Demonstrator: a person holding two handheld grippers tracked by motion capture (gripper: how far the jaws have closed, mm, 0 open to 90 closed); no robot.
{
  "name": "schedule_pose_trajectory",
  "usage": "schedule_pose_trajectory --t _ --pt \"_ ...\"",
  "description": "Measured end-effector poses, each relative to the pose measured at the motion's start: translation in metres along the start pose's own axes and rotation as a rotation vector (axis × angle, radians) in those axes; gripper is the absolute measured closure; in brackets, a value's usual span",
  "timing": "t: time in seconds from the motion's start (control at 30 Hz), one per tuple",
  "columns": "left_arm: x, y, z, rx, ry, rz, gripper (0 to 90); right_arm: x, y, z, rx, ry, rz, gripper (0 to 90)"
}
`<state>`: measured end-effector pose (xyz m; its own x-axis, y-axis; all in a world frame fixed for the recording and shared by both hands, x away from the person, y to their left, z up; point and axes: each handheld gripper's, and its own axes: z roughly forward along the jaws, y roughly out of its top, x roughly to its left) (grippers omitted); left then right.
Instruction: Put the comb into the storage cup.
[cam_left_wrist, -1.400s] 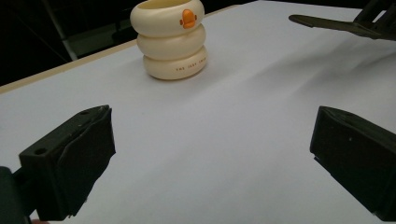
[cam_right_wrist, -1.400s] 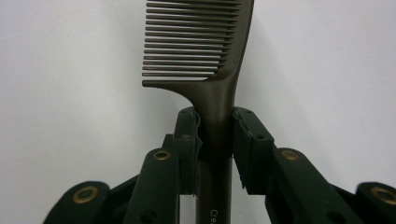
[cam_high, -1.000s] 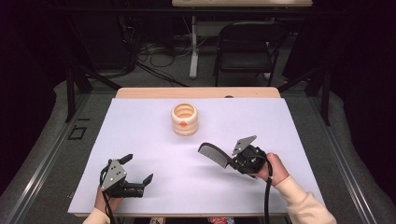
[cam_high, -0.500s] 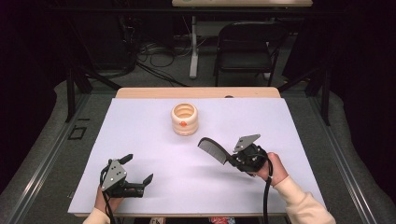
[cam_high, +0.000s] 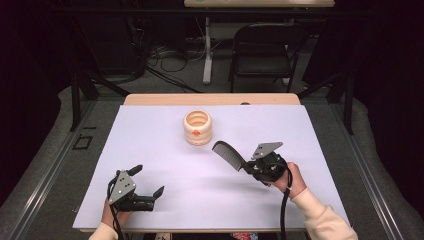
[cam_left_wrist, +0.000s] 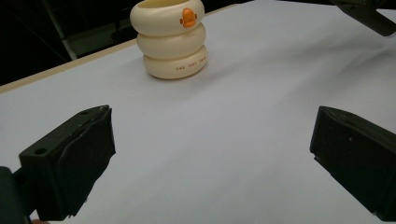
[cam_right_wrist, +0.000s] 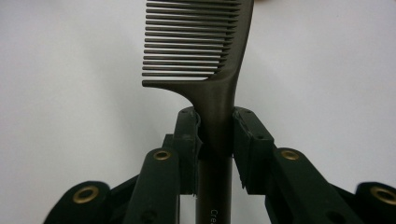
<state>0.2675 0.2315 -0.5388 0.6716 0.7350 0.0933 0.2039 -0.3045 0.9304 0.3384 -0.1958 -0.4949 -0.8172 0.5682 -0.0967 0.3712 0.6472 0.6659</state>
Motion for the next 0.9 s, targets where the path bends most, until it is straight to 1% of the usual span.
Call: schedule_pose_trajectory --t 0.13,0.37,0.47,0.7,0.73,0.9 --pt "0.0002 0.0001 -0.0003 0.001 0.003 0.003 0.2 -0.0012 0.0005 -0.0002 -0.02 -0.008 0.017 72.0" --pt "0.0016 -0.0002 -0.0007 0.001 0.012 -0.001 0.2 -0.002 0.0026 0.0007 -0.05 -0.017 0.023 72.0" --pt "0.0015 -0.0002 -0.0004 0.001 0.008 -0.003 0.2 -0.0022 0.0041 0.002 -0.062 -0.019 0.026 72.1" --pt "0.0019 -0.0004 -0.0002 0.003 0.006 0.0 0.2 -0.0038 0.0059 0.0039 -0.068 -0.019 0.03 72.1" --pt "0.0018 -0.0004 -0.0004 0.001 0.008 -0.004 0.2 -0.0041 0.0063 0.0043 -0.078 -0.022 0.038 72.1" --pt "0.0012 -0.0004 -0.0001 0.004 0.006 -0.002 0.2 -0.0069 0.0076 0.0044 -0.09 -0.023 0.04 72.1"
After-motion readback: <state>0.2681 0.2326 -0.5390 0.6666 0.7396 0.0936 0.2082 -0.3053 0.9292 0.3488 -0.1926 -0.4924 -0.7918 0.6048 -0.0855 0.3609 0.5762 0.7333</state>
